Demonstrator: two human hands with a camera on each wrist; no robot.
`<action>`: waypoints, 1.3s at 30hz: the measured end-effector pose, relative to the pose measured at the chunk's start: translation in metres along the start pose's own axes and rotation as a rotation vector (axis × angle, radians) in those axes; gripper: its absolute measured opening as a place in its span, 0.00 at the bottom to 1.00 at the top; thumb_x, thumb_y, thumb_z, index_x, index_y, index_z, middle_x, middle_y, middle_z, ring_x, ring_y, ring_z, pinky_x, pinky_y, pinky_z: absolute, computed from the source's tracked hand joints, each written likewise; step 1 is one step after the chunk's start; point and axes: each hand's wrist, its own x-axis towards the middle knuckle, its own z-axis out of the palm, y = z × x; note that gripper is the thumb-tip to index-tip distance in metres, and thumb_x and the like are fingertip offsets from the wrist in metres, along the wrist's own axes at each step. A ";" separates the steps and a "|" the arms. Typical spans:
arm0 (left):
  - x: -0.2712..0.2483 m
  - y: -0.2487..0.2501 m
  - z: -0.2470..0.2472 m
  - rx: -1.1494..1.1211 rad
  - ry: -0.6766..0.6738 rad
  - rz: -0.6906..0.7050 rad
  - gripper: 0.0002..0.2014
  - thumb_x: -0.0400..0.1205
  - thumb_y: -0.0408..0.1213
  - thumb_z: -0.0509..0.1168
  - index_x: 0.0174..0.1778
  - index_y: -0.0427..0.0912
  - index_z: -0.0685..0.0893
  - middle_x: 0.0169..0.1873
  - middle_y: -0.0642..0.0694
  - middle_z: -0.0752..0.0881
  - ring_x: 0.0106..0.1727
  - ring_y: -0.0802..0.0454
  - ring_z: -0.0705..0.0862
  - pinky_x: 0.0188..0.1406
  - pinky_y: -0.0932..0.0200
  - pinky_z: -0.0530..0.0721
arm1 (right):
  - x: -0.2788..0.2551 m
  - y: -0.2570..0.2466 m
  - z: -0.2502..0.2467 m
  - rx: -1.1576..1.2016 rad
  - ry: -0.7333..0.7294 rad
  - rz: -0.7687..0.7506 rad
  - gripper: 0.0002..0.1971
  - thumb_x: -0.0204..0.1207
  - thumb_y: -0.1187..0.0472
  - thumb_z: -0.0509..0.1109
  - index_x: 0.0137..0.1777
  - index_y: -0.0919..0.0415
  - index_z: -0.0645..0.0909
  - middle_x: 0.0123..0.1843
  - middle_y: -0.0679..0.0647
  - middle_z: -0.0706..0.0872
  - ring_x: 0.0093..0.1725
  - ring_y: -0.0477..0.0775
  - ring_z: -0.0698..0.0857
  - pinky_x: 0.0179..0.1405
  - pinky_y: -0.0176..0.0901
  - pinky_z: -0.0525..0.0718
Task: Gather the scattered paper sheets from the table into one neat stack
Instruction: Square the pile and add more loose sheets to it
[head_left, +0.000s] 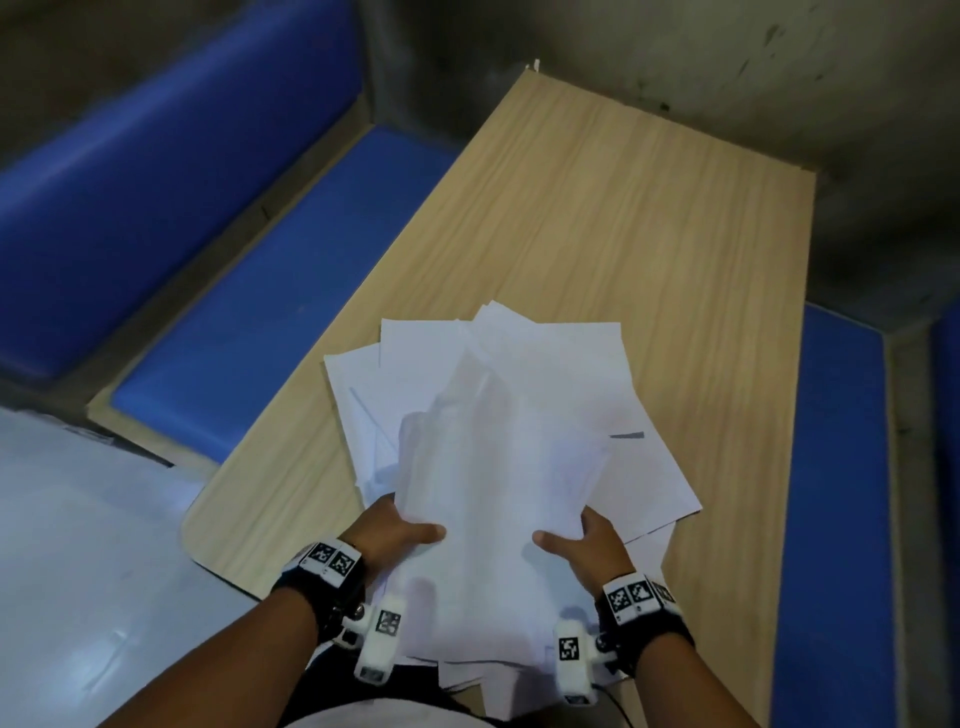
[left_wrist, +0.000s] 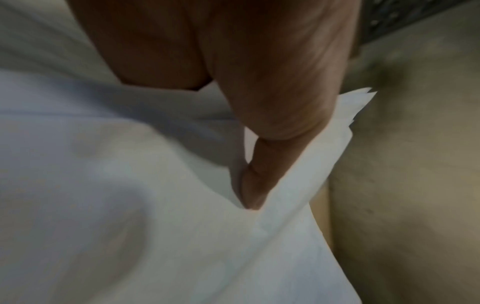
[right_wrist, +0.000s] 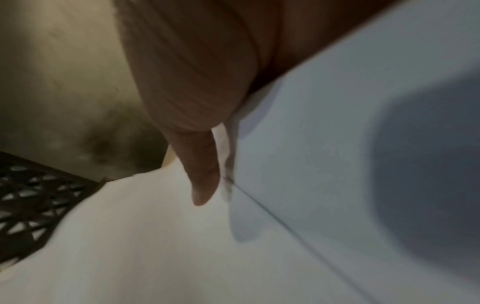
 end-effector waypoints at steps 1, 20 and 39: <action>-0.004 0.007 -0.001 0.044 0.002 0.045 0.27 0.62 0.45 0.87 0.57 0.48 0.87 0.49 0.48 0.95 0.54 0.49 0.92 0.62 0.47 0.88 | -0.004 -0.002 -0.005 0.030 0.039 -0.010 0.21 0.59 0.54 0.88 0.51 0.57 0.86 0.48 0.51 0.93 0.55 0.59 0.90 0.45 0.39 0.87; 0.000 0.108 0.039 0.355 0.138 0.330 0.18 0.70 0.43 0.81 0.34 0.59 0.75 0.21 0.65 0.80 0.30 0.74 0.78 0.34 0.86 0.72 | -0.019 -0.048 -0.048 0.094 0.224 -0.187 0.21 0.58 0.63 0.88 0.49 0.48 0.86 0.48 0.43 0.91 0.51 0.51 0.89 0.61 0.55 0.85; 0.006 0.089 0.056 -0.080 0.182 0.315 0.27 0.60 0.43 0.89 0.52 0.56 0.85 0.46 0.51 0.94 0.52 0.51 0.92 0.55 0.52 0.89 | -0.041 -0.059 -0.058 0.201 0.333 -0.232 0.22 0.53 0.52 0.90 0.45 0.56 0.89 0.46 0.52 0.95 0.49 0.55 0.93 0.54 0.55 0.88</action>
